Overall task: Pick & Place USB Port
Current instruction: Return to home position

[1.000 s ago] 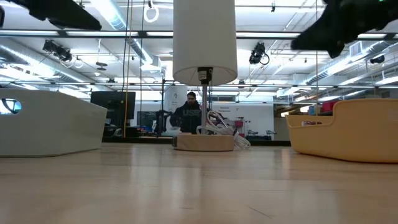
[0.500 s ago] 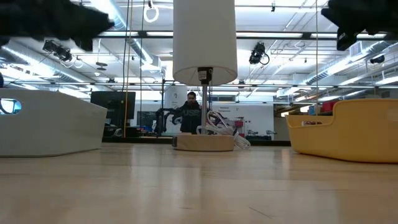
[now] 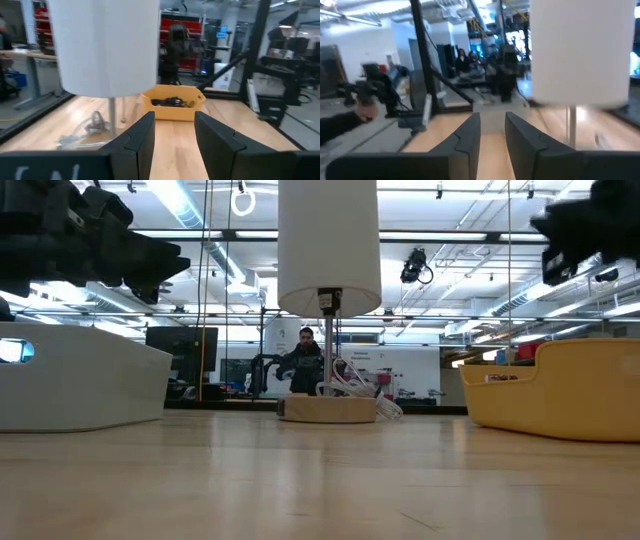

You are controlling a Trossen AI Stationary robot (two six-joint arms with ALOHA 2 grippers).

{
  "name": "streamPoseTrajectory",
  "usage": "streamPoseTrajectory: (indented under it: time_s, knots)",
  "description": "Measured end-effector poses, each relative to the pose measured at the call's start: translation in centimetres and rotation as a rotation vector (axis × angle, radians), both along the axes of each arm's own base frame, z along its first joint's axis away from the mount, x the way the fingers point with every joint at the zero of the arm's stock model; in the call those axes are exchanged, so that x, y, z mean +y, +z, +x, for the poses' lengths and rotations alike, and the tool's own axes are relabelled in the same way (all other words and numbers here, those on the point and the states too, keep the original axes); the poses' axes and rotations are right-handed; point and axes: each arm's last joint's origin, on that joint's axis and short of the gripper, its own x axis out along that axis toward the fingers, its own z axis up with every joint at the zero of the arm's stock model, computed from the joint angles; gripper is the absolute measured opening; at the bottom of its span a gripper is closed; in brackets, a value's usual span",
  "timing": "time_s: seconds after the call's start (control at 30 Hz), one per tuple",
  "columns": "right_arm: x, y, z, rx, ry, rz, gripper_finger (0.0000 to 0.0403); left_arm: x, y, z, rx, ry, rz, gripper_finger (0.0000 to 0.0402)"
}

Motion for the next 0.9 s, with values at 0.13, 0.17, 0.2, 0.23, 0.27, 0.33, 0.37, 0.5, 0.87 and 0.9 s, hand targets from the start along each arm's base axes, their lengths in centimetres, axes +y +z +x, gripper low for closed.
streamPoseTrajectory:
  time_s: [0.13,0.17,0.2,0.23,0.27,0.33,0.37,0.5,0.87,0.9]
  knots:
    - [-0.2,-1.4,0.4,0.083,-0.048,0.052,0.0091,0.2,0.0,0.0,0.001,0.026,0.005,0.0144]
    - [-0.2,-1.2,0.5,0.082,-0.051,0.054,0.0091,0.3,0.0,0.0,0.001,0.027,0.006,0.0144]
    - [-0.3,-1.3,0.5,0.095,-0.066,0.051,0.0091,0.3,0.0,0.0,0.000,0.026,0.010,0.0144]
    - [-0.6,-1.5,0.6,0.107,-0.116,0.052,0.0091,0.3,0.0,0.0,-0.003,0.022,0.012,0.0144]
    - [-0.9,-1.4,0.6,0.095,-0.184,0.061,0.0091,0.3,0.1,-0.1,-0.010,0.012,0.017,0.0144]
    - [-1.6,-1.2,0.5,0.077,-0.317,0.088,0.0091,0.3,0.1,-0.1,-0.014,-0.011,0.033,0.0144]
    - [-1.9,-1.2,0.5,0.076,-0.358,0.090,0.0091,0.2,0.1,-0.1,-0.012,-0.024,0.035,0.0144]
    - [-2.6,-1.3,0.6,0.084,-0.399,0.093,0.0091,0.4,0.1,-0.1,-0.010,-0.013,0.042,0.0144]
    - [-2.5,-1.9,1.0,0.160,-0.203,0.059,0.0091,0.8,-0.8,-0.1,0.083,-0.001,-0.009,0.0144]
    - [-2.6,-1.8,1.0,0.150,-0.237,0.057,0.0091,0.9,-0.8,-0.1,0.081,0.017,-0.010,0.0144]
